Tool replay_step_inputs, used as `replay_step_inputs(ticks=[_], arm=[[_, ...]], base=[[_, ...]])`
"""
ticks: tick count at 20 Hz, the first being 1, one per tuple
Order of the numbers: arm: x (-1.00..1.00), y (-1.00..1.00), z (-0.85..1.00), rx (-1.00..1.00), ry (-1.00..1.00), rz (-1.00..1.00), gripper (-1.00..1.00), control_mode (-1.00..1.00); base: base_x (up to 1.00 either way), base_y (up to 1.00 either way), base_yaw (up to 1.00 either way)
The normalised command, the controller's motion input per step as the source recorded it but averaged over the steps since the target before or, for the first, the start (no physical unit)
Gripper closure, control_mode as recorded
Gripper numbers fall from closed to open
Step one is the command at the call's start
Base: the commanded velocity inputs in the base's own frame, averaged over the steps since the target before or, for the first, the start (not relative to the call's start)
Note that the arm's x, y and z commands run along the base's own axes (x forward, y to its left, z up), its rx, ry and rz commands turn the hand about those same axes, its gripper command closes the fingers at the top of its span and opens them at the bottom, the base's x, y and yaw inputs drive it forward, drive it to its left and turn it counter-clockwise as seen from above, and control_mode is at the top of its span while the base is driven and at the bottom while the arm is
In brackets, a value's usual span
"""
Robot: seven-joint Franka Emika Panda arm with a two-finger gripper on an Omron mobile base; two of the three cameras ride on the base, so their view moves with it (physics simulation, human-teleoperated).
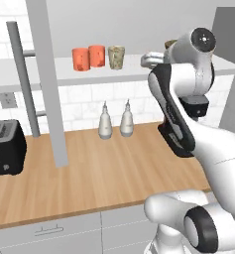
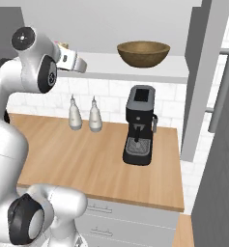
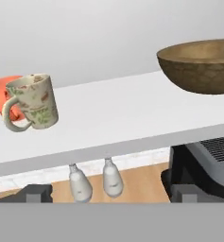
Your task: Gather all objects into one cabinet and sort the glasses and bowls to opposite sides.
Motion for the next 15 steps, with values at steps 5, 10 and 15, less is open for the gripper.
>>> replay_step_inputs(ticks=[5, 10, 15], arm=[[-0.57, -0.82, 0.01, 0.00, 0.00, 0.11, -1.00, -1.00], [-0.36, -0.51, 0.06, 0.00, 0.00, 0.04, -1.00, -1.00], [0.14, -0.32, 0.15, 0.00, 0.00, 0.00, -1.00, -1.00]], base=[[0.00, 0.00, 0.00], [0.00, 0.00, 0.00], [0.00, 0.00, 0.00]])
